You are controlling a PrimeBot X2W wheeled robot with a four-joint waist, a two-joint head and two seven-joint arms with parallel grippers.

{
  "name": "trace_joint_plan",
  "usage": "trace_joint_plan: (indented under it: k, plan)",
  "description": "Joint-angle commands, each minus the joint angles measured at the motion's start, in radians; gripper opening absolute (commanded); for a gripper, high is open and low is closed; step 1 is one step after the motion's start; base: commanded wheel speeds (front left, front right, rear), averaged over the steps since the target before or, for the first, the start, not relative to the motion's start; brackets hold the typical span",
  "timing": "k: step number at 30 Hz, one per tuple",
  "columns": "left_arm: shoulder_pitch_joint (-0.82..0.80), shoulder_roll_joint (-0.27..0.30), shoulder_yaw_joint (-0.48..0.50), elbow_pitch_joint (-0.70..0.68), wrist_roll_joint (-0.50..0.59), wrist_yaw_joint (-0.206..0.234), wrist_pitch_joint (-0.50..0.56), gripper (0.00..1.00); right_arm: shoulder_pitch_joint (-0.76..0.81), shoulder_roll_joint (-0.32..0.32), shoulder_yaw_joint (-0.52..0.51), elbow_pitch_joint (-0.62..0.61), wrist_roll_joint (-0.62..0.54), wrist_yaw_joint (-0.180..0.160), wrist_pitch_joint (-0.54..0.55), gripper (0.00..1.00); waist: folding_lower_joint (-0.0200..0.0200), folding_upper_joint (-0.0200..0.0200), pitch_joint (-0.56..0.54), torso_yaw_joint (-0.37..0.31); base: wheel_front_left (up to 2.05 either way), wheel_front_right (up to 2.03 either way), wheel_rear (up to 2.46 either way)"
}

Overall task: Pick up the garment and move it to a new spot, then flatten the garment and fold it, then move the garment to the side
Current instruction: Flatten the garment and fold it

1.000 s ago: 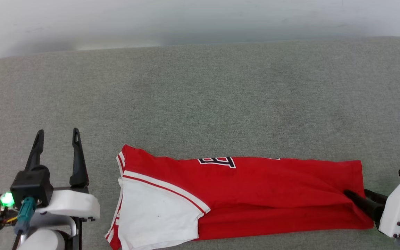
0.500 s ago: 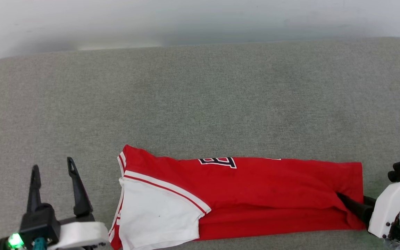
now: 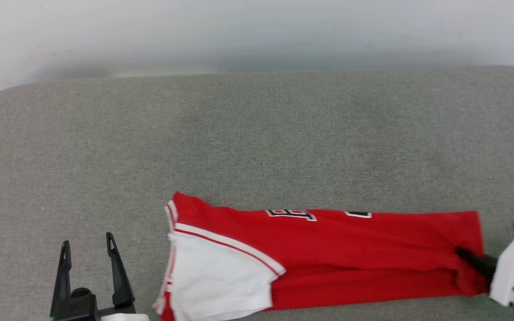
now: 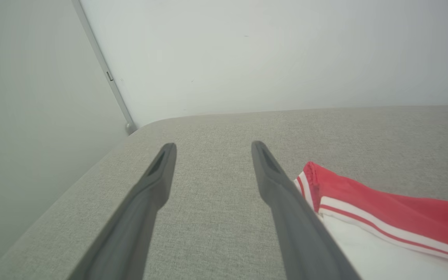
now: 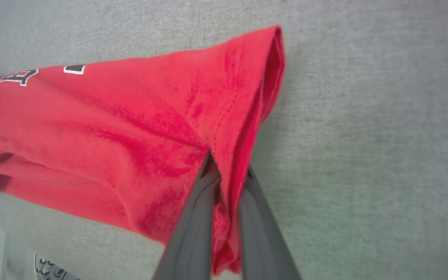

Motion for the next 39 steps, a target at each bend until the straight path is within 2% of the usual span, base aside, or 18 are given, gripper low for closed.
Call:
trace_joint_plan:
  k: [1, 8, 11, 15, 19, 24, 28, 33, 34, 39]
  plan:
    - [0.01, -0.005, 0.005, 0.004, 0.019, -0.007, -0.002, 1.0, -0.009, -0.032, -0.021, 0.009, -0.001, -0.001, 0.0, 0.0, 0.0, -0.0001, -0.006, 0.002, 0.0, 0.0, 0.0]
    - [0.022, -0.023, 0.026, 0.009, 0.041, -0.025, -0.002, 1.0, -0.027, -0.133, -0.074, 0.058, -0.057, -0.001, 0.048, 0.0, 0.0, -0.0001, -0.024, -0.003, 0.0, 0.0, 0.0]
    - [0.031, -0.027, 0.04, 0.015, 0.042, -0.032, -0.002, 1.0, -0.029, -0.137, -0.082, 0.045, -0.046, -0.001, 0.108, 0.0, 0.0, -0.0001, -0.033, -0.007, 0.0, 0.0, 0.0]
    - [0.041, -0.032, 0.052, 0.025, 0.044, -0.049, -0.002, 1.0, -0.014, -0.14, -0.077, -0.069, 0.001, -0.001, 0.2, 0.0, 0.0, -0.0001, -0.046, -0.01, 0.0, 0.0, 0.0]
    - [0.037, -0.038, 0.066, 0.034, 0.04, -0.064, -0.002, 1.0, 0.002, -0.122, -0.079, -0.244, 0.074, 0.0, 0.279, 0.0, 0.0, -0.0001, -0.051, -0.012, 0.0, 0.0, 0.0]
    - [0.015, -0.049, 0.075, 0.049, 0.04, -0.086, -0.002, 1.0, -0.026, -0.079, -0.042, -0.422, 0.064, 0.0, 0.343, 0.0, 0.0, -0.0001, -0.045, -0.005, 0.0, 0.0, 0.0]
    - [-0.002, -0.055, 0.084, 0.059, 0.04, -0.104, -0.002, 1.0, -0.095, -0.02, 0.028, -0.503, 0.002, 0.0, 0.391, 0.0, 0.0, -0.0001, -0.032, 0.003, 0.0, 0.0, 0.0]
    - [-0.023, -0.062, 0.091, 0.067, 0.047, -0.119, -0.002, 1.0, -0.211, 0.08, 0.158, -0.504, -0.089, 0.0, 0.429, 0.0, 0.0, -0.0001, -0.016, 0.014, 0.0, 0.0, 0.0]
    - [-0.023, -0.062, 0.091, 0.067, 0.047, -0.119, -0.002, 1.0, -0.211, 0.08, 0.158, -0.504, -0.089, 0.0, 0.429, 0.0, 0.0, -0.0001, -0.016, 0.014, 0.0, 0.0, 0.0]
    - [-0.04, -0.07, 0.096, 0.071, 0.051, -0.131, -0.002, 1.0, -0.327, 0.184, 0.292, -0.443, -0.148, -0.001, 0.422, 0.0, 0.0, -0.0001, 0.0, 0.029, 0.0, 0.0, 0.0]
